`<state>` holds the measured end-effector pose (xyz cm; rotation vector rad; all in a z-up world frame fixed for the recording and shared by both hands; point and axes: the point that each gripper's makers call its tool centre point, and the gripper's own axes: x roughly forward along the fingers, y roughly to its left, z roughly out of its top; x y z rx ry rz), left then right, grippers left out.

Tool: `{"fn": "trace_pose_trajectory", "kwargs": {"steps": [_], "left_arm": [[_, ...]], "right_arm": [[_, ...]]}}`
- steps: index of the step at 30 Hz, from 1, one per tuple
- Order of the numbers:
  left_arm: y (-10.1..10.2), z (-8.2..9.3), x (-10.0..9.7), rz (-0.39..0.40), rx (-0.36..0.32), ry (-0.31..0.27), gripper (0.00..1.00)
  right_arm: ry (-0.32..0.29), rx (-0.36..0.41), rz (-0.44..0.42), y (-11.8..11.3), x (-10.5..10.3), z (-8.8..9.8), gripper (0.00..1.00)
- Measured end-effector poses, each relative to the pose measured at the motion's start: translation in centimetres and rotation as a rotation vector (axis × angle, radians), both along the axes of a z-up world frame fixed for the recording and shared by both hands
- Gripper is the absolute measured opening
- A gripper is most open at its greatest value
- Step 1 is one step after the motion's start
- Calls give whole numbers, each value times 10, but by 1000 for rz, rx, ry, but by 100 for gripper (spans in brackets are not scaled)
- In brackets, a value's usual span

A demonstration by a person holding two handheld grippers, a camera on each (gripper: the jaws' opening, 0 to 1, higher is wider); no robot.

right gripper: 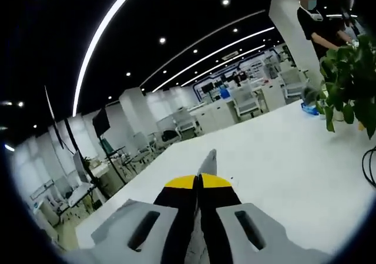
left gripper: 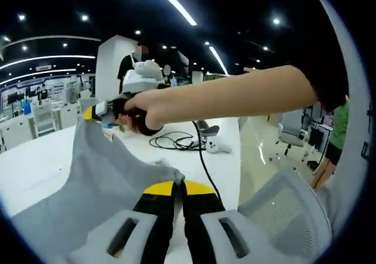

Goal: Fold the towel on the table until its edges align and the towel forms a compact rectangular stack.

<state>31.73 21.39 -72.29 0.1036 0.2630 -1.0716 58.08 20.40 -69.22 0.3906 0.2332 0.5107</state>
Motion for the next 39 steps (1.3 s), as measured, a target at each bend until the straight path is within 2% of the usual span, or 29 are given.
{"fn": "trace_pose_trajectory", "kwargs": {"steps": [6,16,21,25,32,39], "left_arm": [[25,6,-7,5,5,-22,4],[72,24,-7,62,-31,-36,4],[95,31,-4,91,-43,-48,4],[110,28,0,127,-62,-30,4],[139,32,6,190,-70,-36,4],[170,42,11,248,-92,-46,4]], "right_arm": [[-20,-4,42,34,-5,15,0],[-56,17,87,86,-19,41,0],[-67,24,100,106,-26,51,0],[-73,26,110,116,-29,56,0],[-76,43,123,127,-15,59,0],[-82,62,149,149,-6,65,0]]}}
